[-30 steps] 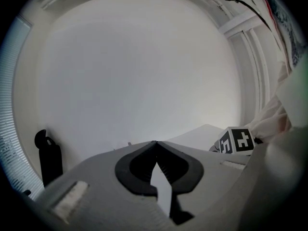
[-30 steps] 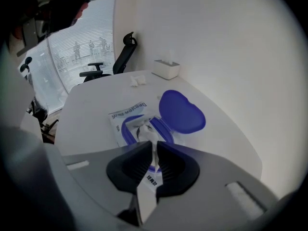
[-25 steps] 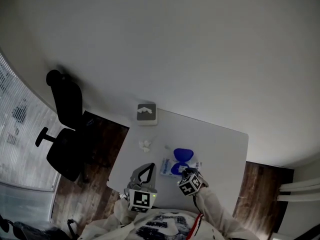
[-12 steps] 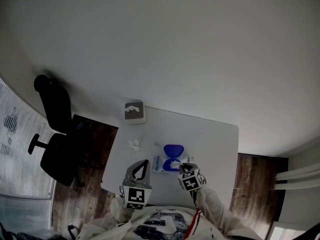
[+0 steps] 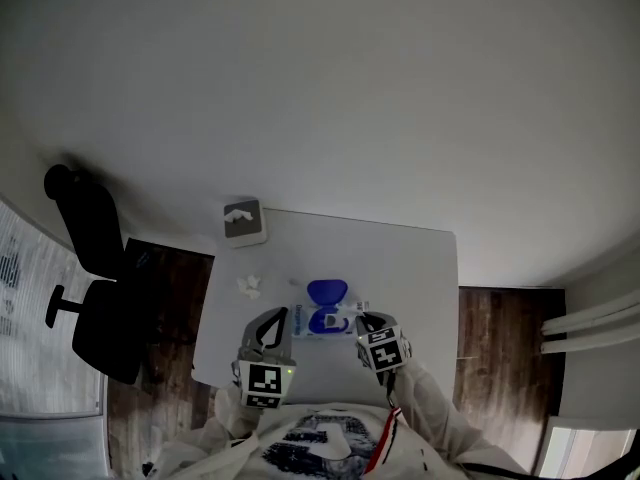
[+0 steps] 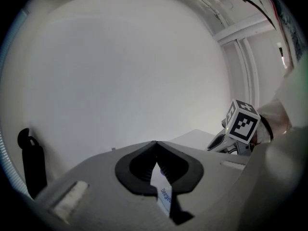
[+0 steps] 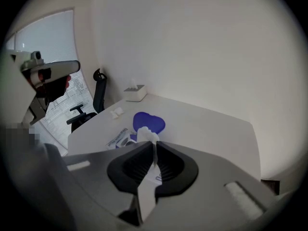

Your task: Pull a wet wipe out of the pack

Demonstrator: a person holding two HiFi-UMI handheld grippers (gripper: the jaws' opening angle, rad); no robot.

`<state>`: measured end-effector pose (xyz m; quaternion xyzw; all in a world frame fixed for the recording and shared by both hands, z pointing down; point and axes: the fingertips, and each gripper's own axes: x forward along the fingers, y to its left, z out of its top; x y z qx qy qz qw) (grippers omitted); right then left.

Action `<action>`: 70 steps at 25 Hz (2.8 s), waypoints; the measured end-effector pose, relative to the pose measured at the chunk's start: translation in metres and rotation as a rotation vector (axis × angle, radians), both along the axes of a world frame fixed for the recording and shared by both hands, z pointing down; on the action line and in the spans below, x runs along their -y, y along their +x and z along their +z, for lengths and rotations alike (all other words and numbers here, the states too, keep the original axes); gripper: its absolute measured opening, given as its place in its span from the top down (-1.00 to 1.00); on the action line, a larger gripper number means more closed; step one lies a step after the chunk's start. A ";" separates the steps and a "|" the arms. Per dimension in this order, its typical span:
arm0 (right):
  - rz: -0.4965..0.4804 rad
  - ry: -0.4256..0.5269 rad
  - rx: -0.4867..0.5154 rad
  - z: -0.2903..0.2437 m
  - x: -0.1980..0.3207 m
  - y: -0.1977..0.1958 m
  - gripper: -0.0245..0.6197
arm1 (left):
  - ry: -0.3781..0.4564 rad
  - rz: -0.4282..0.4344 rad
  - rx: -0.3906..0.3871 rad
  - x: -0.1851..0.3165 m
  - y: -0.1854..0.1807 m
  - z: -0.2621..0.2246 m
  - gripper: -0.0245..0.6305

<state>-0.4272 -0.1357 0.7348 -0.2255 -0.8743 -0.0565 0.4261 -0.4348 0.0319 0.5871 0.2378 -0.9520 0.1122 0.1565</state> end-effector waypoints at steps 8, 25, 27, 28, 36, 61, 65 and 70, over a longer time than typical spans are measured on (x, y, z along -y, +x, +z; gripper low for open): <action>0.116 -0.071 0.118 -0.057 0.027 -0.010 0.85 | 0.015 0.034 0.020 0.016 -0.005 -0.011 0.92; 0.244 -0.131 0.529 -0.225 0.082 -0.033 0.86 | 0.122 0.026 0.189 0.027 -0.047 -0.105 0.92; 0.258 -0.139 0.606 -0.252 0.088 -0.031 0.86 | 0.131 0.030 0.211 0.029 -0.048 -0.123 0.92; 0.263 -0.140 0.639 -0.264 0.090 -0.030 0.86 | 0.134 0.034 0.224 0.030 -0.049 -0.132 0.92; 0.287 -0.204 0.790 -0.310 0.109 -0.021 0.87 | 0.150 0.022 0.288 0.043 -0.045 -0.167 0.92; 0.334 -0.286 0.833 -0.318 0.072 0.083 0.88 | 0.118 -0.033 0.324 -0.008 0.068 -0.178 0.92; 0.355 -0.251 0.845 -0.316 0.042 0.121 0.88 | 0.132 -0.032 0.305 -0.045 0.101 -0.167 0.92; 0.380 -0.231 0.844 -0.313 0.007 0.178 0.88 | 0.157 -0.004 0.292 -0.077 0.146 -0.157 0.92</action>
